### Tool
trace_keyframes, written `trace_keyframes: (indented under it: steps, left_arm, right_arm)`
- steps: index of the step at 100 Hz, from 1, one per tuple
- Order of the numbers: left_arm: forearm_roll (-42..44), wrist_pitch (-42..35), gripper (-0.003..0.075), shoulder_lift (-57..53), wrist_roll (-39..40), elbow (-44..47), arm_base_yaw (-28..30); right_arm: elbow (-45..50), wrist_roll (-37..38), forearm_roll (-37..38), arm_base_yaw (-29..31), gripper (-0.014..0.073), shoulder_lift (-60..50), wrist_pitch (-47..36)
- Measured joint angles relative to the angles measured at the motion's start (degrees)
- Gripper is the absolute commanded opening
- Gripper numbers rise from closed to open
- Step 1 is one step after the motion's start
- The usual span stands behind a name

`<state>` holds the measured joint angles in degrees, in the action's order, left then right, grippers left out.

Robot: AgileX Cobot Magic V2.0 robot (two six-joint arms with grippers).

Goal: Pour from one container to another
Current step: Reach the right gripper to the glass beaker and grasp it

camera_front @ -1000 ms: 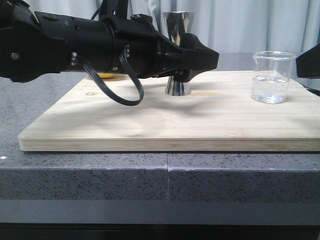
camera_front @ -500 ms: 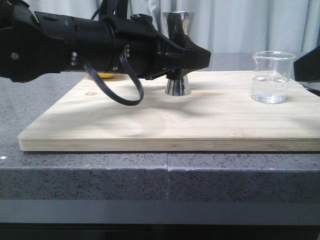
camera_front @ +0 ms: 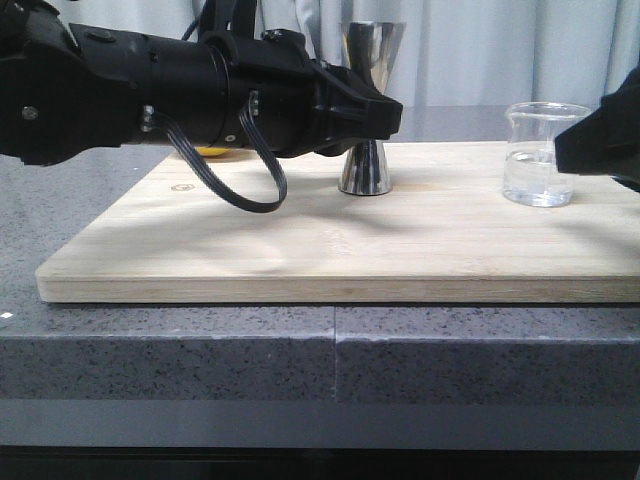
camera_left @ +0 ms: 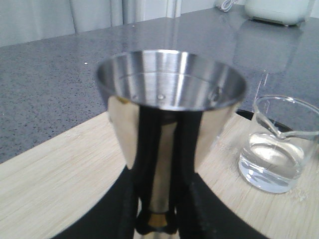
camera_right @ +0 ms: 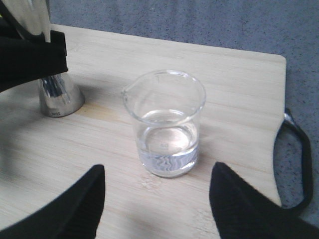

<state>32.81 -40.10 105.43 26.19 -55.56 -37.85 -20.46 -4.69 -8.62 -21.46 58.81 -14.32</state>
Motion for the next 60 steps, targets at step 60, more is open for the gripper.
trace_keyframes:
  steps: [60]
  left_arm:
    - [0.0, -2.5, -0.0021, 0.0, 0.0, 0.0, 0.0]
  right_arm:
    - [0.0, 0.0, 0.6, 0.0, 0.0409, 3.9, -6.5]
